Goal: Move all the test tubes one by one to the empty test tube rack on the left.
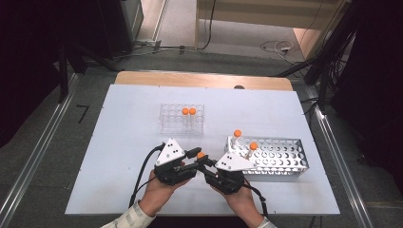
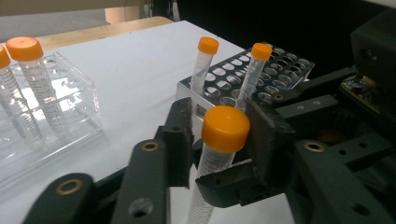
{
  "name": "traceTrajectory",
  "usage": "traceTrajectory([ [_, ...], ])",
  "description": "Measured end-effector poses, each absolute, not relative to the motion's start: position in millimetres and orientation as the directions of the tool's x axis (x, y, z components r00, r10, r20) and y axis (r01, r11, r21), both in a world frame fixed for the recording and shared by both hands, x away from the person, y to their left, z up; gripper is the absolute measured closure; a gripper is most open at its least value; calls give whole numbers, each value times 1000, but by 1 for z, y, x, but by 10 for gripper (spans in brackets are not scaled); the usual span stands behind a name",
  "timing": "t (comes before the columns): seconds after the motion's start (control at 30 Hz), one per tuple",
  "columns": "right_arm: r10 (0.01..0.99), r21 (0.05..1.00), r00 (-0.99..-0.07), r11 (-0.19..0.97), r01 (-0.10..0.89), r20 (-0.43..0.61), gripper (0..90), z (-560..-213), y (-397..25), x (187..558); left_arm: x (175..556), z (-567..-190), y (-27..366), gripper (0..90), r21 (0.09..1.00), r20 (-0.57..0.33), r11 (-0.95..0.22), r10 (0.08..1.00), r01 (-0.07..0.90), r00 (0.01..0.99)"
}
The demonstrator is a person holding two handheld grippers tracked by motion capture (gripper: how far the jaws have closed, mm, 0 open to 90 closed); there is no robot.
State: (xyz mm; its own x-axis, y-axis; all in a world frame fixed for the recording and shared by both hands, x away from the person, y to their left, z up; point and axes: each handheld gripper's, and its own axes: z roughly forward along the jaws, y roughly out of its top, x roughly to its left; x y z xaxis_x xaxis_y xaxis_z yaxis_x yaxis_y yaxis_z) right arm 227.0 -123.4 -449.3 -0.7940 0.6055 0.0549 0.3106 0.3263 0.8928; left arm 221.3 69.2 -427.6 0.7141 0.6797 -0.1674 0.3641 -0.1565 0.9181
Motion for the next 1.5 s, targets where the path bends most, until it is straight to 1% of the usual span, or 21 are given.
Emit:
traceTrajectory([
  [0.07, 605, 892, -794, 326, 312, 57, 716, -450, -124, 227, 221, -428, 69, 684, 918, -165, -163, 674, 363, 720],
  [0.3, 604, 892, -795, 327, 313, 57, 715, -450, -124, 227, 222, -428, 70, 697, 919, -165, -162, 670, 360, 724],
  [0.37, 605, 891, -794, 327, 314, 58, 700, -449, -124, 227, 222, -428, 70, 698, 919, -168, -159, 670, 361, 723],
  [0.5, 605, 890, -793, 322, 322, 68, 582, -449, -127, 229, 224, -428, 72, 698, 919, -168, -154, 679, 362, 715],
  [0.6, 611, 883, -787, 324, 339, 78, 432, -448, -128, 231, 226, -428, 76, 698, 919, -169, -146, 691, 365, 703],
  [0.63, 610, 882, -789, 327, 338, 76, 426, -448, -129, 231, 227, -428, 78, 698, 920, -171, -141, 695, 366, 698],
  [0.73, 606, 878, -793, 341, 337, 69, 346, -448, -131, 231, 230, -428, 82, 698, 919, -176, -130, 708, 371, 684],
  [0.87, 599, 877, -797, 341, 339, 75, 296, -447, -134, 231, 234, -429, 86, 698, 918, -185, -117, 719, 379, 670],
  [1.3, 599, 880, -798, 341, 331, 68, 241, -442, -154, 219, 240, -428, 96, 698, 917, -190, -98, 744, 386, 641],
  [1.5, 607, 880, -792, 334, 338, 74, 239, -442, -166, 217, 245, -428, 103, 698, 916, -199, -80, 758, 392, 621],
])
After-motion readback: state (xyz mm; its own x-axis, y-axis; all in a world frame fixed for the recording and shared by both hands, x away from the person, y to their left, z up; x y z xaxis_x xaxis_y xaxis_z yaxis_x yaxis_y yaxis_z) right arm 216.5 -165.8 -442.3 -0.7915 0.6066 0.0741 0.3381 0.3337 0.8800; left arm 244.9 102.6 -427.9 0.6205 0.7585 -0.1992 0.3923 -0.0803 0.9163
